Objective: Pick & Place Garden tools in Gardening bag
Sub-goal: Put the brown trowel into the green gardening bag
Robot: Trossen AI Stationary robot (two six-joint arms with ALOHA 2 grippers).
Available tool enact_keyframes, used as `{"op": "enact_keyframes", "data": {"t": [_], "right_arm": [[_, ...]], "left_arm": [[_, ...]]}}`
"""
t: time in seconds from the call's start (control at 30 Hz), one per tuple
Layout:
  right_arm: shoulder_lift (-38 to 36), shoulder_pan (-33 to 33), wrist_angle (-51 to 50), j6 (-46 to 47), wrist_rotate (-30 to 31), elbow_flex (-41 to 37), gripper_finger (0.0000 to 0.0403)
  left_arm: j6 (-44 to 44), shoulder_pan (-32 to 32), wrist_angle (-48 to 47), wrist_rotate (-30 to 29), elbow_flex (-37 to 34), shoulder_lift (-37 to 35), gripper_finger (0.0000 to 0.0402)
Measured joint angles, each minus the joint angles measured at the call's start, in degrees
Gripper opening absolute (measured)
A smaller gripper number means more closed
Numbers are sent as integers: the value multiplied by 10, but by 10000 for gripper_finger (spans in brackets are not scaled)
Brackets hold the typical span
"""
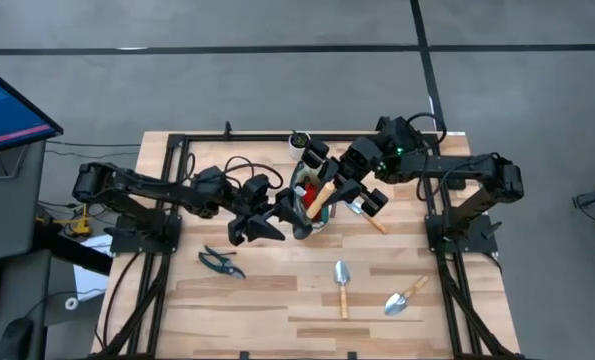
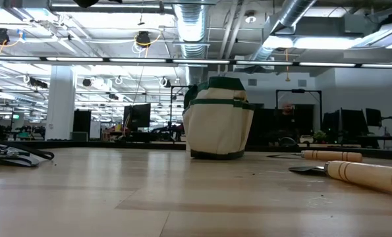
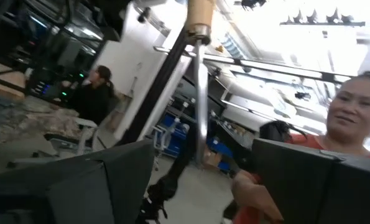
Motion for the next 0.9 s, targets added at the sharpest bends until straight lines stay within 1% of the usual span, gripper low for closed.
{"op": "enact_keyframes", "data": {"t": [0.17,0.27,0.47,0.53,0.67,0.83,0.9], "right_arm": [[0,0,0,7,-7,0,64],[0,0,0,7,-8,0,64],[0,0,2,7,-8,0,64],[0,1,2,7,-8,0,64],[7,5,5,26,-22,-1,64],[11,2,23,71,-29,-1,64],[12,-2,54,90,-26,-1,64]], "left_arm": [[0,0,0,4,0,0,219],[0,0,1,6,0,0,206],[-16,0,4,25,0,0,204],[-20,1,0,51,0,0,205],[-70,15,-3,92,0,0,203],[-74,24,-11,101,0,0,198],[-61,27,-13,98,0,0,199]]}}
